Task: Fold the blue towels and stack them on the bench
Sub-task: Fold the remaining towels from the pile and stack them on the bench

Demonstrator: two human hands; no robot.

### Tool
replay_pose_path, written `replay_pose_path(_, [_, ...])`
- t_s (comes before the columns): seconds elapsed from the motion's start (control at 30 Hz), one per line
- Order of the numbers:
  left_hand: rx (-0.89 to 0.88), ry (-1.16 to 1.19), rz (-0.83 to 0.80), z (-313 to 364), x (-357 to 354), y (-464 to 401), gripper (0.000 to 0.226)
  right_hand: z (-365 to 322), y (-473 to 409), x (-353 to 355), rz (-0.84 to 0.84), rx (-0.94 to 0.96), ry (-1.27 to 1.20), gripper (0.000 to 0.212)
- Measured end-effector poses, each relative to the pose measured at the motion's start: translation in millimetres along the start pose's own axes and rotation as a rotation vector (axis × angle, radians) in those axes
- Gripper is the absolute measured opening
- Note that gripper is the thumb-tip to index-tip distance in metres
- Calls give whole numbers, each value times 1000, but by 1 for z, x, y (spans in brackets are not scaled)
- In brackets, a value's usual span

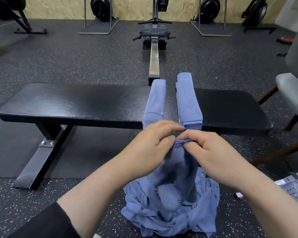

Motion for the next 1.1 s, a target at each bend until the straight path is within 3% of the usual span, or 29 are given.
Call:
replay_pose_path(0.1, [67, 118, -78, 1, -2, 1, 31, -5, 2, 6, 26, 27, 52, 34])
replay_pose_path(0.37, [197, 157, -178, -10, -2, 6, 12, -6, 10, 25, 177, 26, 18, 35])
replay_pose_path(0.47, [255, -46, -210, -19, -3, 10, 10, -5, 14, 33, 227, 11, 13, 37])
replay_pose_path(0.6, [355, -473, -102, -38, 11, 15, 8, -4, 20, 51, 343, 22, 25, 37])
replay_pose_path(0.73, [508, -566, -1, -58, 45, 24, 14, 5, 32, 72, 385, -6, 78, 33])
replay_pose_path(0.9, [561, -74, -14, -54, 71, 40, 24, 26, 42, 80, 315, -95, 214, 30])
replay_pose_path(0.97, [557, 64, 55, -49, 75, 43, 27, 34, 44, 79, 326, -153, 190, 29])
replay_pose_path(1.1, [521, 229, 194, -40, 84, 47, 28, 37, 46, 74, 373, -177, -198, 28])
Point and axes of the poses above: each hand's wrist, its own y-axis away from the middle knuckle, its own x-axis out of the back of the hand, z = x × y, the point moved 3 cm from there along -y, towards the middle knuckle, and after that the axes turned 5 degrees about x, right-handed, at the moved point
